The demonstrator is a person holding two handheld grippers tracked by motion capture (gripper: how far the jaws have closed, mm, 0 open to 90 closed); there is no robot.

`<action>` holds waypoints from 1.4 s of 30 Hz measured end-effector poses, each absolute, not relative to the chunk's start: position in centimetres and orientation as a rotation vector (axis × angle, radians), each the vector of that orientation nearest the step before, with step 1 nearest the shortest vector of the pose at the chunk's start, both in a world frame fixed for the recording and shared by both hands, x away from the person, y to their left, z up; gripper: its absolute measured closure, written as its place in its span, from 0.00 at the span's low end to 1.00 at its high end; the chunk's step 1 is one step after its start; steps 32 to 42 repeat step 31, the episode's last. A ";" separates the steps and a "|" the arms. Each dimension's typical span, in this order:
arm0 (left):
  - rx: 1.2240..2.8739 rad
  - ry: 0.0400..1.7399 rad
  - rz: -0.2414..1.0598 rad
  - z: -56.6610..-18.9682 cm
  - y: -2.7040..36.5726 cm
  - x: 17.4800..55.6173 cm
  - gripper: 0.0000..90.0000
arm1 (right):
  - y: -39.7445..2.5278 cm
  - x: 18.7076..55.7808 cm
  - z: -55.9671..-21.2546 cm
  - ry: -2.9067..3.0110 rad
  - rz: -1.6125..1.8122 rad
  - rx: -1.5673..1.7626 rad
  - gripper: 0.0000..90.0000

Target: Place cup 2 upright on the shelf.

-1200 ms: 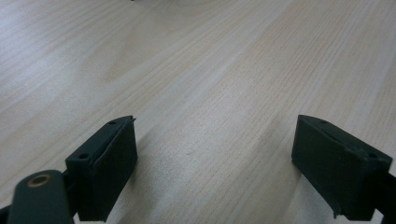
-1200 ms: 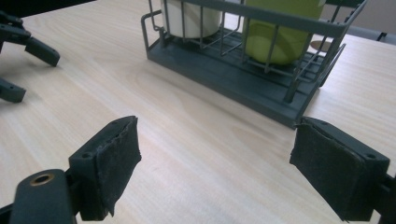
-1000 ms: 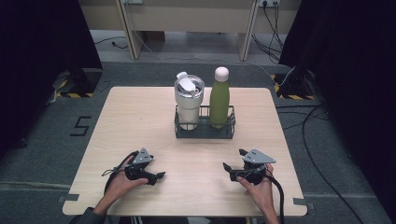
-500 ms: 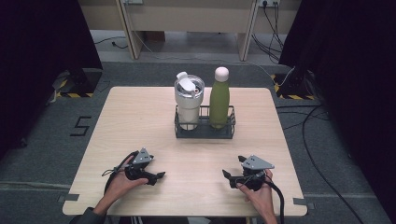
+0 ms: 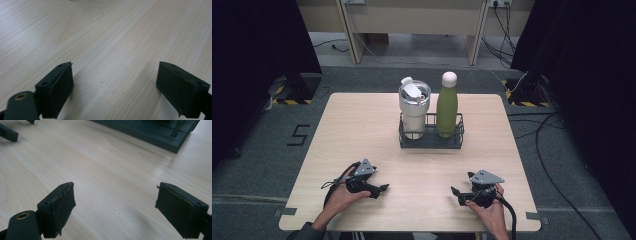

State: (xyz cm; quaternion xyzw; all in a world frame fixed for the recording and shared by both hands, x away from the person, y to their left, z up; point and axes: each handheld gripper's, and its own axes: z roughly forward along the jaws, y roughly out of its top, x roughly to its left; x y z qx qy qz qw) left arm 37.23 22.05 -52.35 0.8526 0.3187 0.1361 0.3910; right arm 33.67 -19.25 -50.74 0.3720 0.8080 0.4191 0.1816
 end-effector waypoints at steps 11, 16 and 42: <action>2.166 0.810 0.346 -52.4 22.1 37.2 0.15 | -19.4 33.4 -51.6 2.337 1.083 1.109 0.17; 2.166 0.810 0.346 -52.4 22.1 37.2 0.15 | -19.2 33.2 -51.8 2.387 1.000 1.099 0.10; 2.166 0.809 0.344 -52.4 22.1 37.2 0.15 | -18.9 33.3 -51.9 2.417 0.975 1.095 0.00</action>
